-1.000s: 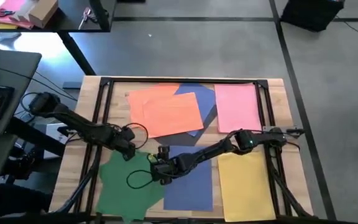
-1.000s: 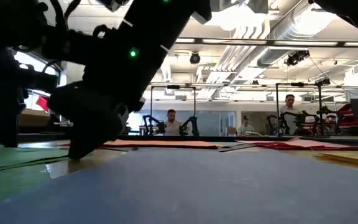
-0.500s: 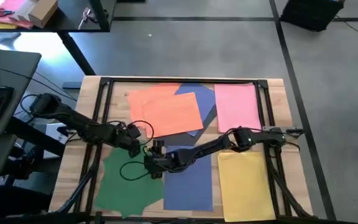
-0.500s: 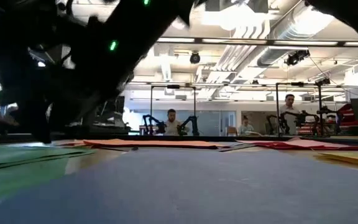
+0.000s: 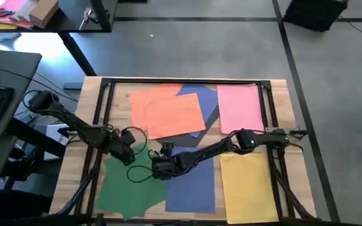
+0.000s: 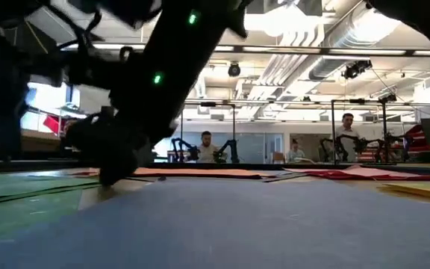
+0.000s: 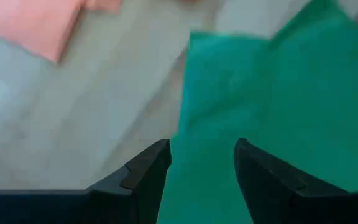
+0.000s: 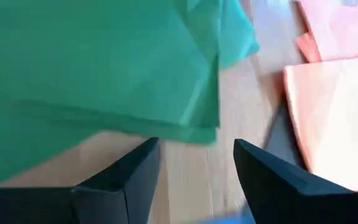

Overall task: Organize paper
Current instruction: Adjust the green papers on the bottom left of table

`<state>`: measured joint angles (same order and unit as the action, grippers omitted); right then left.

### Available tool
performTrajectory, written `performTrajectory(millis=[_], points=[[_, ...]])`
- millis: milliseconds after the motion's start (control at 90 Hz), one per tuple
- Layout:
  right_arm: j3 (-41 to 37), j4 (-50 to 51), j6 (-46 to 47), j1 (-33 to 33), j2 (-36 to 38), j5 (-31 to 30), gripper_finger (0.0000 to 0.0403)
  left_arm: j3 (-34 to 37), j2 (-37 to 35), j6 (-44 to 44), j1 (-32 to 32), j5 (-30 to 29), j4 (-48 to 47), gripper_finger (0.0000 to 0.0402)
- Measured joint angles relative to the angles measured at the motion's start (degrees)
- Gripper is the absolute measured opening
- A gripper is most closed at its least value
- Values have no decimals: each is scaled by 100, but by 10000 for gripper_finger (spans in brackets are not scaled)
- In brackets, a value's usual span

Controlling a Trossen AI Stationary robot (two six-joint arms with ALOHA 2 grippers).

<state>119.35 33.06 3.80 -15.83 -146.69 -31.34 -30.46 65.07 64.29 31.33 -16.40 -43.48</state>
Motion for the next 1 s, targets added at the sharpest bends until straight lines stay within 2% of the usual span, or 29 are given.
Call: performTrajectory(millis=[156, 267, 356, 556, 667, 811, 1000], points=[[0, -1207, -631, 259, -206, 123, 193, -149, -14, 577, 595, 119, 10, 168], [-25, -1727, -1053, 375, -196, -47, 193, -284, -16, 971, 1075, 113, 57, 168], [-31, -1566, -1164, 419, -42, -58, 193, -297, 31, 1283, 1419, 56, 275, 168], [-22, -125, -608, 63, 229, 344, 193, -299, 495, 1661, 2035, -112, 1166, 168], [-25, -23, -345, -187, 195, 650, 193, -302, 1063, 1562, 2158, -41, 1862, 168], [-4, -318, -270, -426, 10, 609, 193, -302, 1805, 1447, 2194, -91, 2598, 168], [-20, -1445, -202, -566, -128, 992, 193, -321, 2017, 1355, 2064, -325, 2810, 168]])
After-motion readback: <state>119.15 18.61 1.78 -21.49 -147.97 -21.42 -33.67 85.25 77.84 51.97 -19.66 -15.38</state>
